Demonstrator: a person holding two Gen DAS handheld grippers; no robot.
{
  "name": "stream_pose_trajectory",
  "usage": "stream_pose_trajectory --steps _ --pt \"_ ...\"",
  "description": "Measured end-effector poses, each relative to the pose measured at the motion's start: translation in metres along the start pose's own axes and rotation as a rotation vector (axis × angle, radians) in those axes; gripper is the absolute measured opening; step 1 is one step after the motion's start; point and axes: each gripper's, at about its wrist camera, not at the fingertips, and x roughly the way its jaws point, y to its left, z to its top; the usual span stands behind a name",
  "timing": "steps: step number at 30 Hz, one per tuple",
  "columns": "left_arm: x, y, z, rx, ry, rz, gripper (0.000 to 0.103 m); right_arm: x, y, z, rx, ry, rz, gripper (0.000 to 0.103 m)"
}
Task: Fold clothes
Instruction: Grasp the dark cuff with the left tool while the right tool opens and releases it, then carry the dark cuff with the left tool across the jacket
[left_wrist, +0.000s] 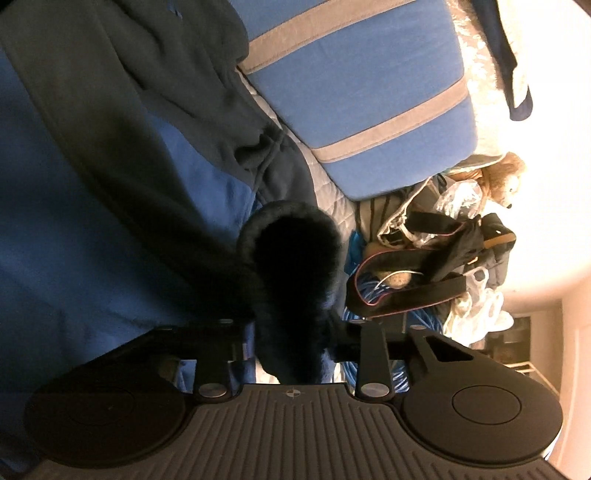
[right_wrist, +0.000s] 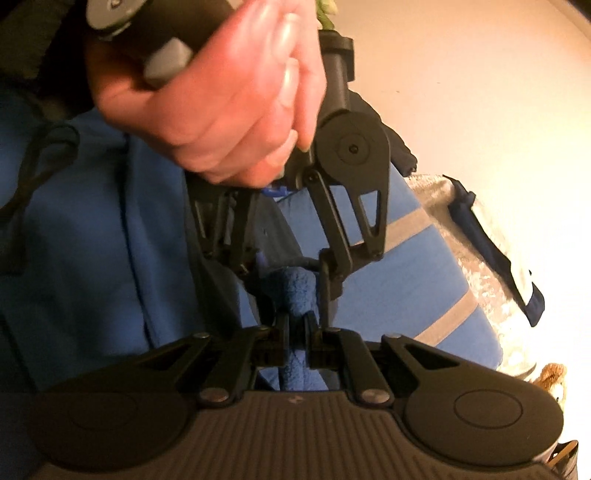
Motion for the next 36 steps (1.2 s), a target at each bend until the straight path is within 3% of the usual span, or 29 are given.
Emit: stream_pose_trajectory --steps 3,6,7,11,13,19,27,36 --pt "-0.004 -0.002 0.002 0.021 -0.008 -0.016 0.016 0.0 0.001 0.001 -0.004 -0.002 0.011 0.008" --pt "-0.008 -0.005 0.004 0.042 -0.017 -0.033 0.015 0.0 0.001 0.001 -0.008 -0.013 0.009 0.01" --pt "-0.009 -0.005 0.004 0.049 -0.02 -0.038 0.014 0.001 0.001 0.0 -0.013 -0.022 -0.008 0.024" --pt "-0.015 -0.01 0.007 0.082 -0.03 -0.061 0.014 0.008 0.0 -0.007 -0.019 -0.029 -0.08 0.053" --pt "-0.018 -0.014 0.008 0.093 -0.034 -0.08 0.014 0.013 -0.003 -0.012 -0.006 -0.017 -0.108 0.071" --pt "-0.039 -0.024 0.012 0.114 -0.072 -0.149 0.014 0.034 -0.013 -0.032 0.053 0.061 -0.172 0.076" --pt "-0.071 -0.031 0.021 0.141 -0.133 -0.21 0.013 0.06 -0.033 -0.081 0.138 0.24 -0.332 0.081" --pt "-0.098 -0.033 0.033 0.132 -0.201 -0.243 0.013 0.083 -0.063 -0.129 0.197 0.4 -0.388 0.084"
